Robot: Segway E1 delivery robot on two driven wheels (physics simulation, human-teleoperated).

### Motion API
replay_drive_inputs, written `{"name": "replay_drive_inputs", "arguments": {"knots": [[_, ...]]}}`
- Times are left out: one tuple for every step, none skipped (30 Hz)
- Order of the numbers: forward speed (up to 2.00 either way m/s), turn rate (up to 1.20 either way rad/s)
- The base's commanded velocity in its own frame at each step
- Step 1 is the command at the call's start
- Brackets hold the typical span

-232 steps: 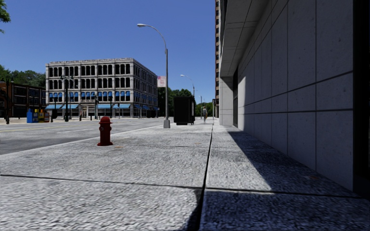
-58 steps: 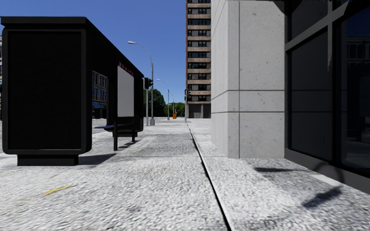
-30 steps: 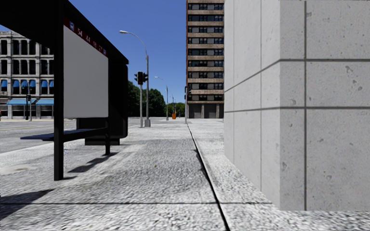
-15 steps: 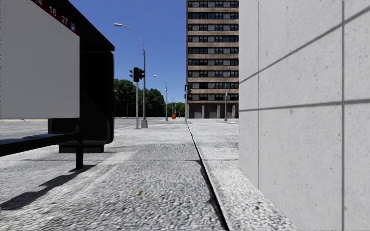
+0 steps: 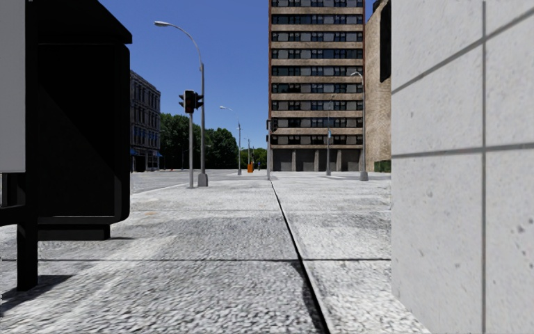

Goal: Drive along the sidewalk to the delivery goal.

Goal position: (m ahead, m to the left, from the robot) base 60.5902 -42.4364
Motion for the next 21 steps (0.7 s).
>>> {"name": "replay_drive_inputs", "arguments": {"knots": [[2.00,0.00],[2.00,0.00],[2.00,0.00],[2.00,0.00],[2.00,0.00],[2.00,0.00],[2.00,0.00],[2.00,0.00],[2.00,0.00],[2.00,0.00],[2.00,0.00],[2.00,0.00],[2.00,0.00],[2.00,0.00],[2.00,0.00],[2.00,0.00],[2.00,0.00],[2.00,0.00],[2.00,0.00],[2.00,0.00],[2.00,0.00]]}}
